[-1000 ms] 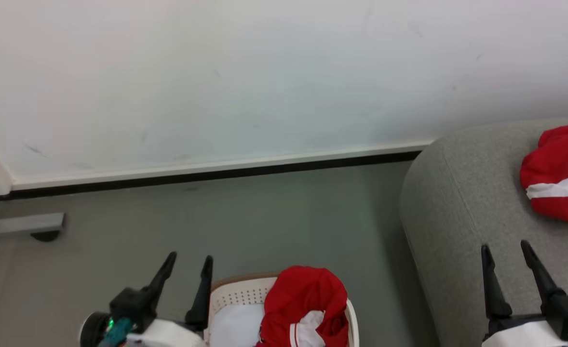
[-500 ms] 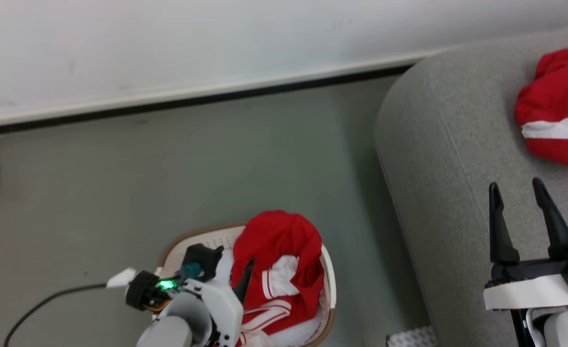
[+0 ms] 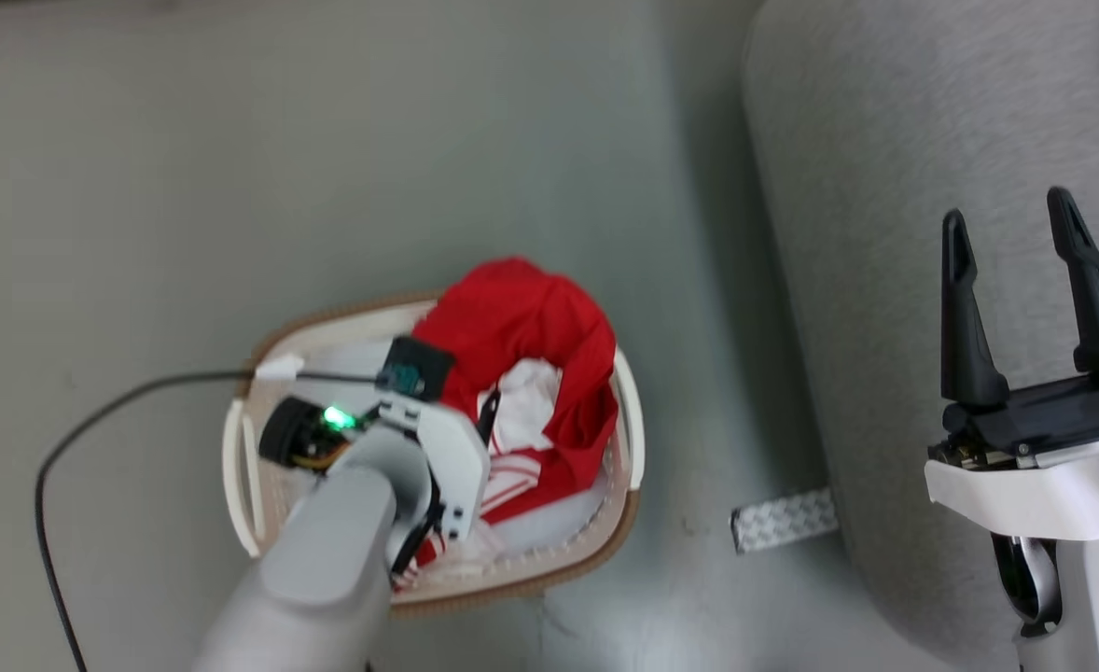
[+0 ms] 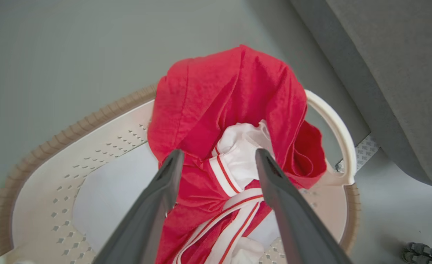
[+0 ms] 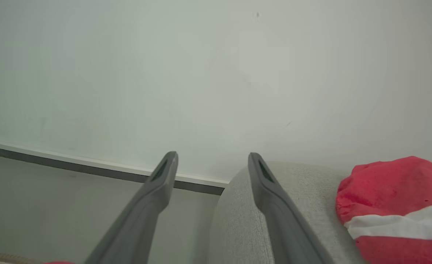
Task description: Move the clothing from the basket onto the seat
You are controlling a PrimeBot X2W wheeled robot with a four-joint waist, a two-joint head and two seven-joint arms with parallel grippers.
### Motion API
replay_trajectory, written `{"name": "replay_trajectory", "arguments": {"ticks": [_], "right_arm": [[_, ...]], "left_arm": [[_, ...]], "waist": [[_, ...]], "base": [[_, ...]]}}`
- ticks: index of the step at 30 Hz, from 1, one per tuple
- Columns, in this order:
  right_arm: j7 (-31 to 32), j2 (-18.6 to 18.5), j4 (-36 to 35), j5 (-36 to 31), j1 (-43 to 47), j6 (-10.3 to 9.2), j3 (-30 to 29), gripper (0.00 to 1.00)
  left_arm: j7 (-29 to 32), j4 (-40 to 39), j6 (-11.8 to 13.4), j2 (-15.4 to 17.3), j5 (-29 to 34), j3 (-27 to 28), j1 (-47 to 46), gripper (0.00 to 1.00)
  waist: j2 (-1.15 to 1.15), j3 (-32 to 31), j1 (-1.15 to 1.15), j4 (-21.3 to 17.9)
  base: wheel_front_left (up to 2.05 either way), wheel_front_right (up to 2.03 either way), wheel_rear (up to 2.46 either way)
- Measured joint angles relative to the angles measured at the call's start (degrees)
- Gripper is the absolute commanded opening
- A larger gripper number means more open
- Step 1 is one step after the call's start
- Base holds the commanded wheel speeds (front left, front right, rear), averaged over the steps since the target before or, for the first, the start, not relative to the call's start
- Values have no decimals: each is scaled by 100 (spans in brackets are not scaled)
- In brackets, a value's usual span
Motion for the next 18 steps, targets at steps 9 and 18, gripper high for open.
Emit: {"name": "replay_trajectory", "arguments": {"ticks": [9, 18], "right_arm": [[3, 3, -610, -299, -255, 0, 174, 100], [22, 2, -982, -297, -225, 0, 133, 100]], "left_arm": [[-168, 739, 53, -58, -299, -172, -1118, 100], [-104, 1235, 5, -63, -399, -728, -1553, 100]], "waist": [[0, 1141, 0, 194], [0, 1899, -1, 258]], "base": [[0, 0, 0], [0, 0, 0]]}}
